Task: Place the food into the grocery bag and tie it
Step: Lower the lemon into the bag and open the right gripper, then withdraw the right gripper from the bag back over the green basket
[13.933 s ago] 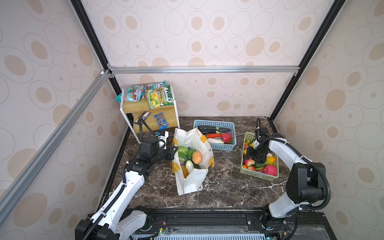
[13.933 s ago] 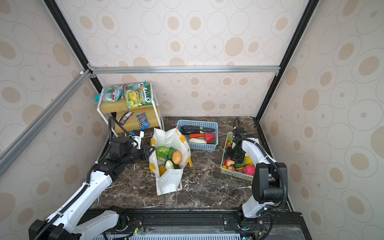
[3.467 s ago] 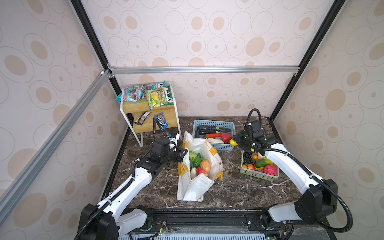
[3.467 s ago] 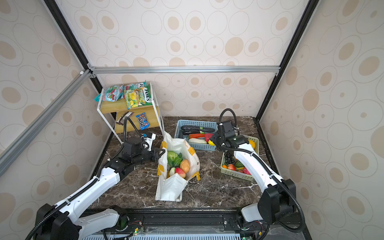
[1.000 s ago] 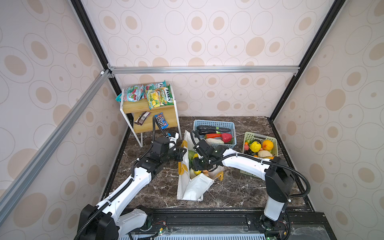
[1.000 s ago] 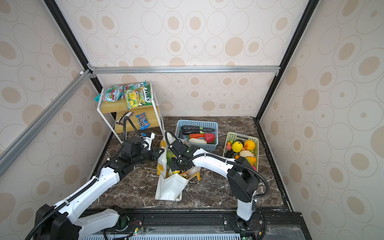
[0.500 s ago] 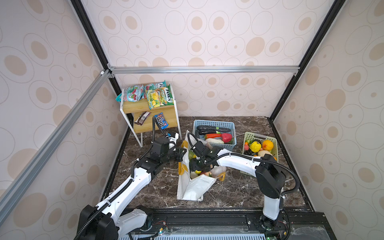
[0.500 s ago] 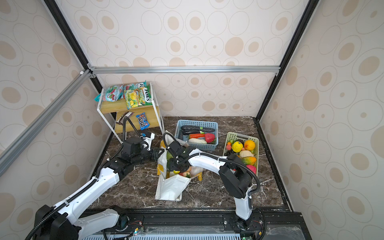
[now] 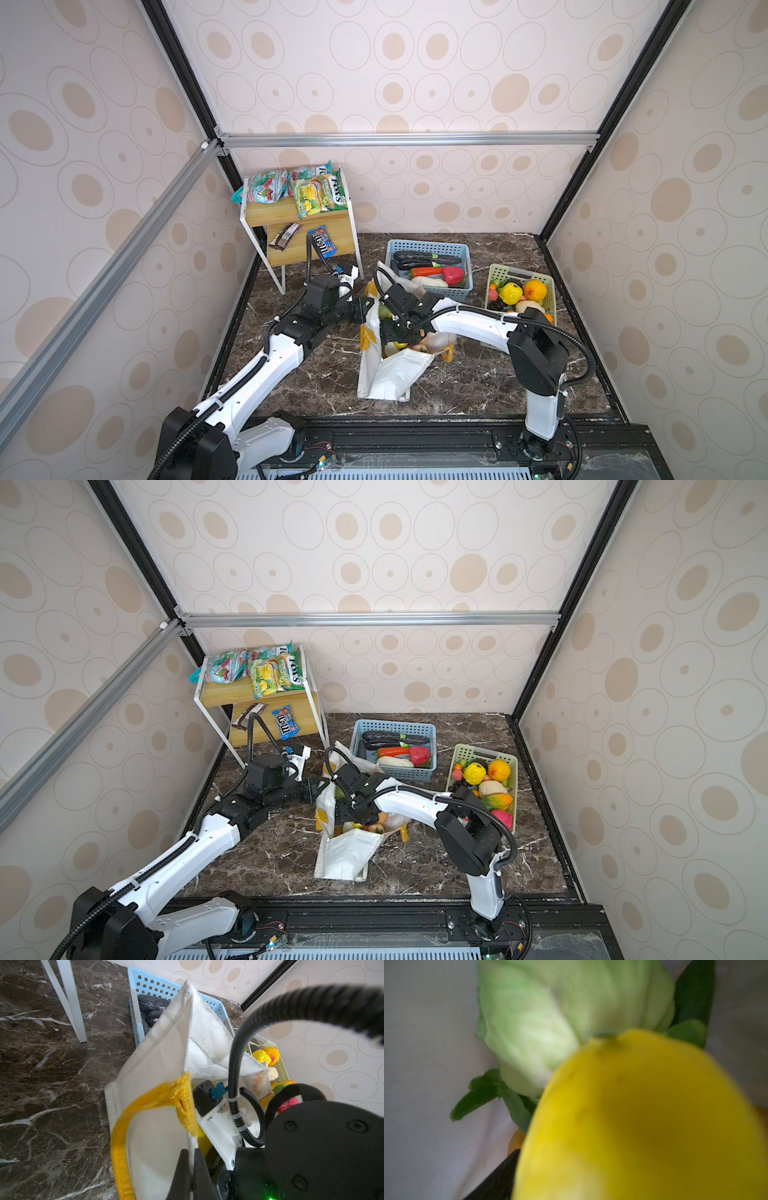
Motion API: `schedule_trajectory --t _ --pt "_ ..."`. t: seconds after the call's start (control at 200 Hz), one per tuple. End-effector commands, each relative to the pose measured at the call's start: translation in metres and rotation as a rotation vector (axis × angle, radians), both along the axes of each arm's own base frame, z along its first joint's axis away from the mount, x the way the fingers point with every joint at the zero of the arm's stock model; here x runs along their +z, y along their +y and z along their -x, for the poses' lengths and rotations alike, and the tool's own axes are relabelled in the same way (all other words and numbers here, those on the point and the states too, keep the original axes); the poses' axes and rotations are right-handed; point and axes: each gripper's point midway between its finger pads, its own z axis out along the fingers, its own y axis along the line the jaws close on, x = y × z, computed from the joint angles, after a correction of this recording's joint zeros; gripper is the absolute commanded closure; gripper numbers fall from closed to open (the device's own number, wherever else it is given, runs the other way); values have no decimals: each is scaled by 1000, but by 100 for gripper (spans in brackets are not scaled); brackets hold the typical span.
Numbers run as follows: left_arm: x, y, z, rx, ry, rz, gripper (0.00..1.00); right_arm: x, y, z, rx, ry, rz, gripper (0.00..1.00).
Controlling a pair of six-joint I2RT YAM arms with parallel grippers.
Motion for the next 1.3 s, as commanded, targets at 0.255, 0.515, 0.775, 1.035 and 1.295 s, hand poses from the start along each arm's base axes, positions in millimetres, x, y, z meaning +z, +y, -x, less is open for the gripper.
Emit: schedule_trajectory --t 0.255,0.515,0.775,1.035,1.295 --pt "17 2 -13 37 -59 -2 100 57 -22 3 29 -11 -21 15" --pt "20 1 -20 55 -67 6 100 104 -27 -1 36 -38 -139 15" --pt "25 2 -24 68 -87 3 100 146 -49 -6 2 -53 -252 17" --pt "28 5 -20 70 -94 -3 100 162 -105 -25 -149 -77 -276 20" --pt "24 6 -20 75 -85 -6 100 139 -198 -45 -362 -62 -126 30"
